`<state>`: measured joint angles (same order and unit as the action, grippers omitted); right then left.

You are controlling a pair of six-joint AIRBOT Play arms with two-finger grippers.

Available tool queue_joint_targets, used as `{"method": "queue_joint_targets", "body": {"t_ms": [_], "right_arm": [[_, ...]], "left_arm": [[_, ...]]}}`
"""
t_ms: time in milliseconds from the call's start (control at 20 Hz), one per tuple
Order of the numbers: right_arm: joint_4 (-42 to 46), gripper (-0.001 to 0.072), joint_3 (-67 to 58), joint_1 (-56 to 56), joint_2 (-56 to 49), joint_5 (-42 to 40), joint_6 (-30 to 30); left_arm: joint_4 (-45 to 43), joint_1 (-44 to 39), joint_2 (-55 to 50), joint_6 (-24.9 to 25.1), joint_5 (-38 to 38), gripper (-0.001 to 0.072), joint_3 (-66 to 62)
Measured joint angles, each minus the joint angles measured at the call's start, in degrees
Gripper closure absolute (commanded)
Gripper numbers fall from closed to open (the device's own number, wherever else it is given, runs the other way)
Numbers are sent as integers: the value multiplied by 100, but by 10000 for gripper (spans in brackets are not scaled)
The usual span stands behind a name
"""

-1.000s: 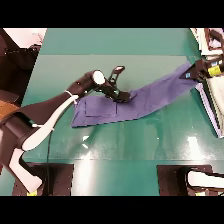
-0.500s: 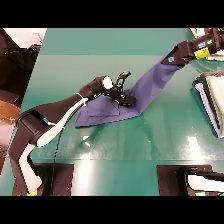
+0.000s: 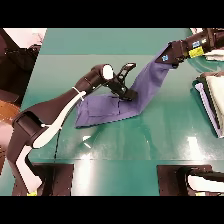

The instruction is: Fold the shirts.

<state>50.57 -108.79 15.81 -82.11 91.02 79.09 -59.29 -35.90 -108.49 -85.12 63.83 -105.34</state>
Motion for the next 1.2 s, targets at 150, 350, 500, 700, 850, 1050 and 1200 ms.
{"method": "queue_joint_targets", "body": {"t_ms": [150, 350, 500, 700, 850, 1050, 1200], "right_arm": [[0, 695, 0, 90, -7, -72, -17], [-442, 695, 0, 551, -251, -343, -149], [-848, 694, 0, 1235, -686, -756, -352], [-1095, 21, 0, 2450, -1521, -1641, -662], [-1141, 316, -2, 3139, -2031, -2186, -872], [-662, 328, -2, 3198, -2105, -1947, -953], [57, 328, -2, 2817, -1917, -1259, -748]], "left_arm": [[-542, 334, 376, 7, 409, 679, -85], [-1036, 1158, 1047, 9, 837, 679, -122], [-1187, 1878, 1600, 52, 1071, 679, -131], [-1279, 2736, 2225, 188, 1419, 678, -131], [-1276, 3198, 2564, 273, 1652, 678, -131], [-1279, 3530, 2863, 365, 1930, 679, -114], [-970, 3617, 2964, 426, 2076, 677, 188]]}}
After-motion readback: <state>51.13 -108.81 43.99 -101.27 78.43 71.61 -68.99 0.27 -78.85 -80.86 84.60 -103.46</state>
